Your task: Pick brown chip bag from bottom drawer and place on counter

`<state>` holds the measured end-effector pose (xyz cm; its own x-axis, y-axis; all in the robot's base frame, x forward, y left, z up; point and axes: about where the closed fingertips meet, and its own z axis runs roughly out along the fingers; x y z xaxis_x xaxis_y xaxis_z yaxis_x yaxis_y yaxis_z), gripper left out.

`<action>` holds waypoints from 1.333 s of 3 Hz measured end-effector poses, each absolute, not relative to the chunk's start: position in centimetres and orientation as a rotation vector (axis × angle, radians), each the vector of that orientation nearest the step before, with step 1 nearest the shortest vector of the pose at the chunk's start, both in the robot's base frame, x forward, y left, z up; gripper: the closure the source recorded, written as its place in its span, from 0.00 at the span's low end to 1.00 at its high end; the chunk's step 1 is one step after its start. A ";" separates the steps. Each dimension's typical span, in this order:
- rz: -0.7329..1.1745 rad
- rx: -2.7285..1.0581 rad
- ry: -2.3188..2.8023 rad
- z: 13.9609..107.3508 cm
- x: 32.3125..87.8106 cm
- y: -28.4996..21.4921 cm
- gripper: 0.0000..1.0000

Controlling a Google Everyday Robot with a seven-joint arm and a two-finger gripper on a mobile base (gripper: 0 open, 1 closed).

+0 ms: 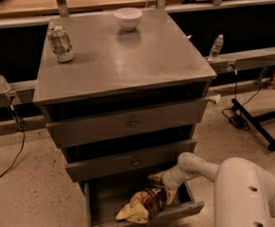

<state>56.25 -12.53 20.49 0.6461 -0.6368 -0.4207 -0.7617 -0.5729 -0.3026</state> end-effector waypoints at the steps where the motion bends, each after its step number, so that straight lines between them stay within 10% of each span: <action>1: 0.400 -2.415 1.113 18.4 56.1 -12.7 0.15; 4: 0.589 -2.133 0.857 23.2 54.5 -9.5 0.80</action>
Offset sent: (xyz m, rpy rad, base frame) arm -0.0137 0.0175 -0.0160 0.1892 0.0481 0.0411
